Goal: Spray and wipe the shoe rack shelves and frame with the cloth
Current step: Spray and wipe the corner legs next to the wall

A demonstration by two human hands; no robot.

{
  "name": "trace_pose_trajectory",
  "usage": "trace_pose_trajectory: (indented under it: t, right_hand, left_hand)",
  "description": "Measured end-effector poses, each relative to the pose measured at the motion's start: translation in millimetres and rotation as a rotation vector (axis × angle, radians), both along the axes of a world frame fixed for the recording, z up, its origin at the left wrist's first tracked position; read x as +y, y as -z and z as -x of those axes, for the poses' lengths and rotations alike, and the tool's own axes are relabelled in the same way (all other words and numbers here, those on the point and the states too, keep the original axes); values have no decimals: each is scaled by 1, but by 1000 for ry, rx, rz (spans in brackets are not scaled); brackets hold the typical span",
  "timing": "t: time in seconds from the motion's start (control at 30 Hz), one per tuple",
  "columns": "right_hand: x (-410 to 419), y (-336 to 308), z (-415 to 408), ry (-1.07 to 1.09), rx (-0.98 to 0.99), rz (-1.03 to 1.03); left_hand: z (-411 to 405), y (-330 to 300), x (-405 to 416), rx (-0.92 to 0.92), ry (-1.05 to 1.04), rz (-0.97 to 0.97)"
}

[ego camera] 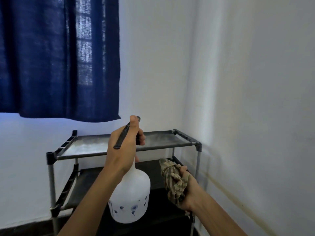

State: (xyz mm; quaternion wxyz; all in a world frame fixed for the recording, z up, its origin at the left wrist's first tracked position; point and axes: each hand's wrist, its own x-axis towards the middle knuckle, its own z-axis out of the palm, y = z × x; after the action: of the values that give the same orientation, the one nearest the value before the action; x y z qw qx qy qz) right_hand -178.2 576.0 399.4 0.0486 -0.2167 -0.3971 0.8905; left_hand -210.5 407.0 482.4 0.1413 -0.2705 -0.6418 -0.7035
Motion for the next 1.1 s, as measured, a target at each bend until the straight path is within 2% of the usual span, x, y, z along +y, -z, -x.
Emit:
trace_pose_trajectory:
  t: [0.17,0.27,0.33,0.5,0.63,0.77,0.83,0.9,1.1]
  right_hand:
    - [50,-6,7,103,93,180]
    - [73,-5,12,130,99,99]
    - [85,0,15,231,94,27]
    - [111,16,16,458,-54,-104]
    - [130,31,27,570,-167,-376]
    - [142,31,33,649,-184,-880]
    - [153,36,36,671,-235,-1061]
    - [164,44,39,662,-310,-1135]
    - [179,57,45,560,-335,-1069]
  left_hand:
    - [2,-4,62,-23,61,27]
    - [2,-6,100,-40,96,29]
    - [2,-5,122,-39,113,33]
    - [4,15,164,-84,156,78]
    - [13,41,187,-138,216,158]
    - [29,61,210,-160,310,262]
    - [40,67,224,-170,345,291]
    - [51,71,237,-202,369,307]
    - [81,93,265,-269,309,374]
